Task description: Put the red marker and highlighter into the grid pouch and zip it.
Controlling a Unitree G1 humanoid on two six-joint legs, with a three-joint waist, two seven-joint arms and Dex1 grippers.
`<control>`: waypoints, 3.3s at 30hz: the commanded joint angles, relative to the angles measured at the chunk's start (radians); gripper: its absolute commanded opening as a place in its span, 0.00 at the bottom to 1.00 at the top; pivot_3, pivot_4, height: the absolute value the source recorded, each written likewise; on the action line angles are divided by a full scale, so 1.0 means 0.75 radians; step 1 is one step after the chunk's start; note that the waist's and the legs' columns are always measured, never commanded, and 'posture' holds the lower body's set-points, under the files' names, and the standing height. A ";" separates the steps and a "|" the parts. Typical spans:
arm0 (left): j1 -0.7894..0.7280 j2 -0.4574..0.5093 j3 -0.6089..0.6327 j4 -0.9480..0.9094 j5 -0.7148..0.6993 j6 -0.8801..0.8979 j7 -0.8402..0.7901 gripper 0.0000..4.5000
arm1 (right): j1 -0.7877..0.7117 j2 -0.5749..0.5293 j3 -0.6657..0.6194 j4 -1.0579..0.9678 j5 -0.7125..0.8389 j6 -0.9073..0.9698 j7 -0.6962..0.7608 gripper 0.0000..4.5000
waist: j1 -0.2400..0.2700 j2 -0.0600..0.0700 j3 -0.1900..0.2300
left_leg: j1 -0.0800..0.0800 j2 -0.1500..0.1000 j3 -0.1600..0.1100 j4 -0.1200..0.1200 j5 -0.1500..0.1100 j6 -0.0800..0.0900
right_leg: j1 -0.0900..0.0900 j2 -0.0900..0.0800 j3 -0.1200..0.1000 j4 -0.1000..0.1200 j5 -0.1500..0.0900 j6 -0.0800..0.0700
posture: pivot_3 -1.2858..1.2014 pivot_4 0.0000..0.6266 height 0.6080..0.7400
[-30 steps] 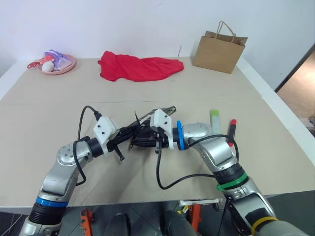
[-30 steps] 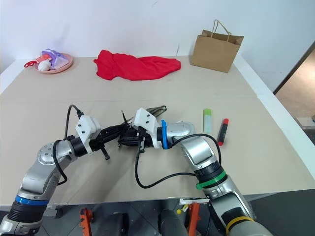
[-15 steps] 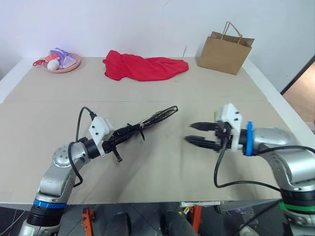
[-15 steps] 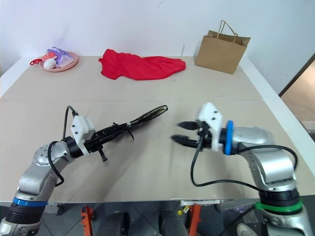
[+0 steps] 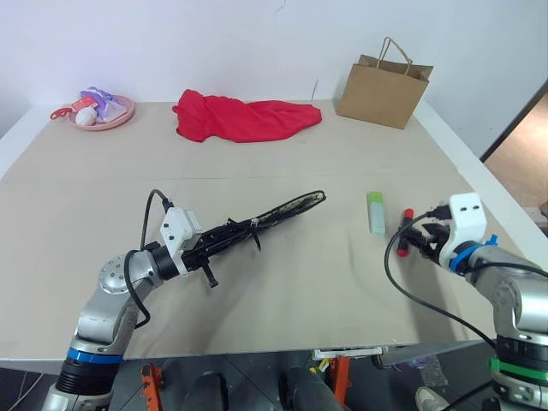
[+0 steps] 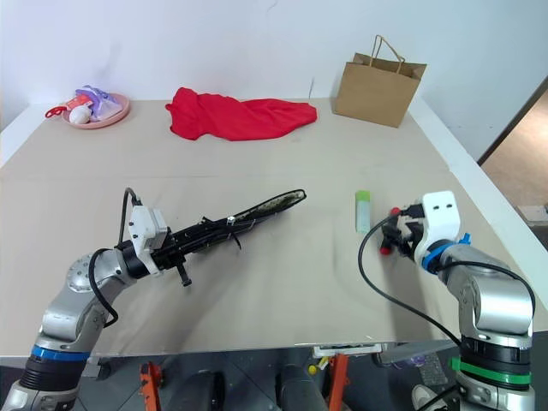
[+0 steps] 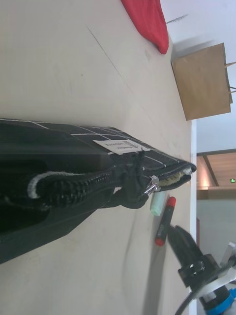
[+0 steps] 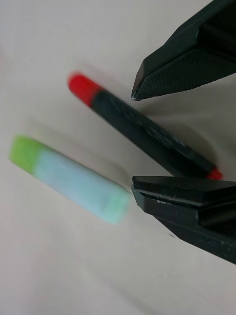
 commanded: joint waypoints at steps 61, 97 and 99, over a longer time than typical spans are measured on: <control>0.013 0.044 -0.005 0.018 0.012 -0.110 -0.081 0.00 | -0.202 -0.393 0.549 -0.038 -0.133 -1.212 0.853 0.13 | 0.002 0.001 0.002 | 0.000 -0.004 -0.001 -0.001 -0.010 0.004 | 0.004 0.000 0.006 -0.004 -0.010 -0.002 | 0.52 0.24 1.00; -0.005 0.036 -0.033 0.044 0.036 -0.165 -0.101 0.00 | -0.587 -0.019 0.994 0.351 -0.474 -1.551 0.996 0.13 | 0.003 0.001 0.002 | 0.001 -0.003 -0.002 0.002 -0.009 0.002 | 0.005 -0.001 0.004 0.000 -0.007 -0.007 | 0.52 0.24 1.00; -0.007 0.037 -0.030 0.043 0.035 -0.165 -0.099 0.00 | -0.603 0.013 1.002 0.372 -0.477 -1.555 0.999 0.13 | 0.003 0.001 0.002 | 0.001 -0.003 -0.002 0.002 -0.009 0.002 | 0.005 0.000 0.004 0.000 -0.007 -0.007 | 0.52 0.24 1.00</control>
